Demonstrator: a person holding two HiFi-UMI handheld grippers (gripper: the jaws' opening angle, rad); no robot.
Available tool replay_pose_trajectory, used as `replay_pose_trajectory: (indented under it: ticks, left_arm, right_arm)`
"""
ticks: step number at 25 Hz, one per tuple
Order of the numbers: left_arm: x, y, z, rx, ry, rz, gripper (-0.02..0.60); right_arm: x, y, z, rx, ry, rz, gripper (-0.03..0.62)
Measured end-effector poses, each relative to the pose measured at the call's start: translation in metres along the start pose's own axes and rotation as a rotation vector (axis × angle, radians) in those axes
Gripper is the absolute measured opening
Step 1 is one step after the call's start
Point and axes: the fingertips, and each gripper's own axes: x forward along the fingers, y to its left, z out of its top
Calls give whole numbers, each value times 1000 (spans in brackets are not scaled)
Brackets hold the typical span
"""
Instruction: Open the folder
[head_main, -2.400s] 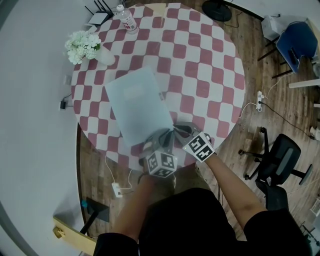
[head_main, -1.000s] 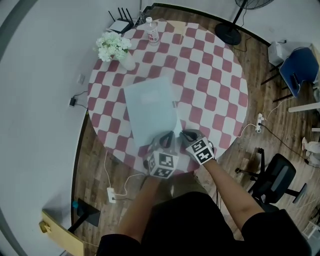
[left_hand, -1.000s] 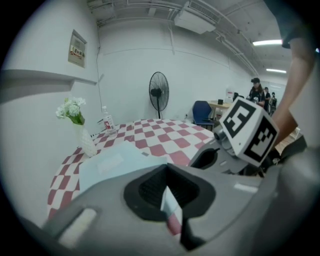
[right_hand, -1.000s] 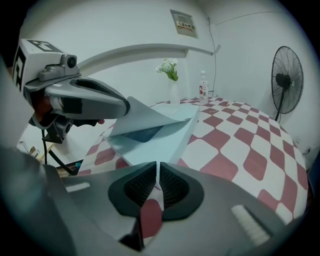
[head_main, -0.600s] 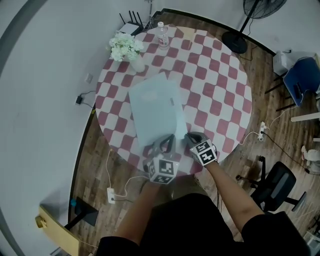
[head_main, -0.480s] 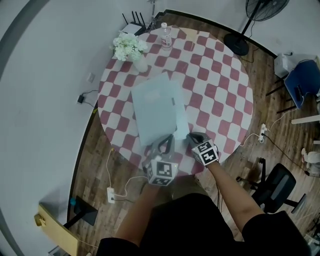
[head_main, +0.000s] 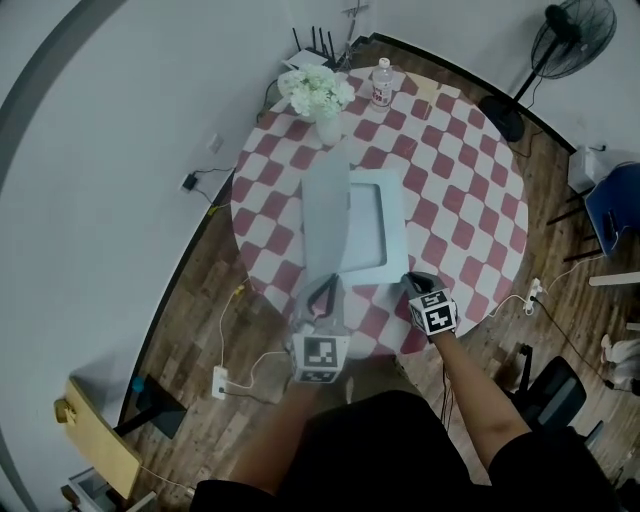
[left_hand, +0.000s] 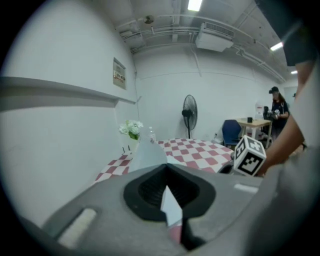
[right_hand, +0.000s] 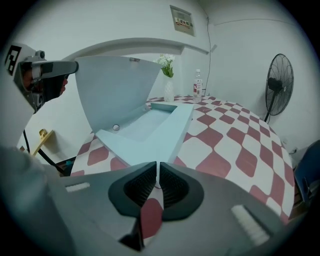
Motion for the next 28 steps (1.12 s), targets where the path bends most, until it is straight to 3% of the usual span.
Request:
replay_pose_trajectory:
  ticks: [8, 19, 21, 25, 28]
  left_arm:
    - [-50, 66, -26, -90, -7, 154, 2]
    - [-87, 133, -79, -222, 37, 304, 5]
    - [-91, 141, -91, -213, 63, 331, 5]
    - [-90, 151, -103, -108, 117, 363, 9]
    - [-92, 165, -117, -163, 148, 400, 9]
  right_arm:
    - [-1, 7, 1, -42, 34, -22, 18]
    - [0, 13, 2, -6, 41, -73, 8]
    - [0, 14, 2, -10, 43, -81, 6]
    - [2, 14, 3, -20, 36, -97, 3]
    - [2, 15, 3, -28, 51, -108, -3]
